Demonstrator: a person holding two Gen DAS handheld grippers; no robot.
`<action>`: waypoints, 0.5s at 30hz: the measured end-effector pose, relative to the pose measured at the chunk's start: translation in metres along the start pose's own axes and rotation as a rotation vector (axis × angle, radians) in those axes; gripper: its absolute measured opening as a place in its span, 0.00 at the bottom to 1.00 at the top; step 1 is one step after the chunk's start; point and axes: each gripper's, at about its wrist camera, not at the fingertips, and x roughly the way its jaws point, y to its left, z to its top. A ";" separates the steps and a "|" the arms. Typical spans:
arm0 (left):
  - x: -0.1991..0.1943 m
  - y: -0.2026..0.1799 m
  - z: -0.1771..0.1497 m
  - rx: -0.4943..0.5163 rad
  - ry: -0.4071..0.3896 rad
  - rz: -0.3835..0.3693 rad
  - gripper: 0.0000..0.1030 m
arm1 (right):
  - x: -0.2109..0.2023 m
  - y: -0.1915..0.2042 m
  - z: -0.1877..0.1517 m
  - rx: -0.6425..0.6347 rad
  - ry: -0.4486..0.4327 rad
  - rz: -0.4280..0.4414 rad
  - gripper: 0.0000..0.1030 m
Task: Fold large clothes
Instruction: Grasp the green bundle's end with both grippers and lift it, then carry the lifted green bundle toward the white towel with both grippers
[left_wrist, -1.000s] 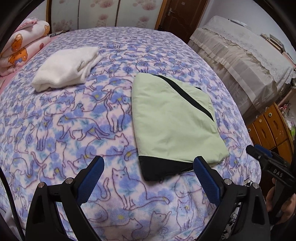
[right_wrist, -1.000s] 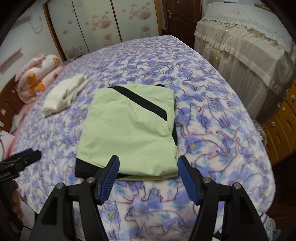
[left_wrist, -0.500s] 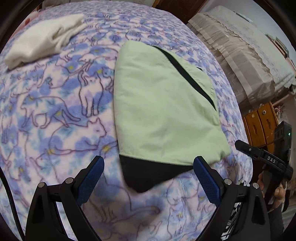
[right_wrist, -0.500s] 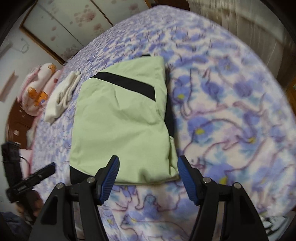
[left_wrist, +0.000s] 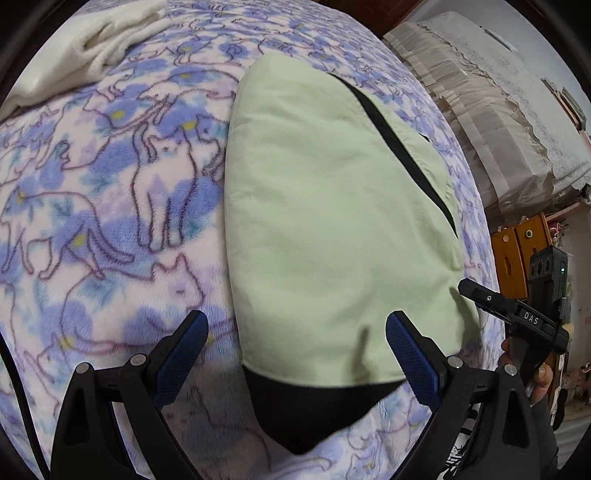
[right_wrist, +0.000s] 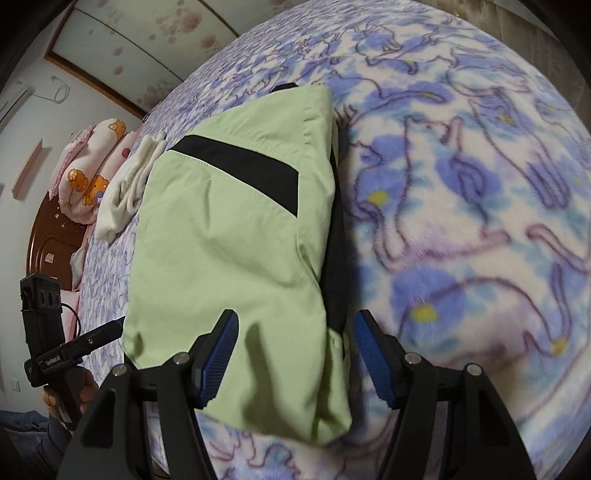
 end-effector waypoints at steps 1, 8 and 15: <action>0.004 0.001 0.002 -0.001 0.002 -0.005 0.93 | 0.005 -0.001 0.002 -0.004 0.006 0.007 0.63; 0.022 0.006 0.010 -0.020 0.016 -0.038 0.93 | 0.031 0.000 0.013 -0.007 0.039 0.080 0.64; 0.037 0.006 0.020 -0.015 0.019 -0.090 0.93 | 0.047 0.001 0.027 -0.013 0.042 0.133 0.65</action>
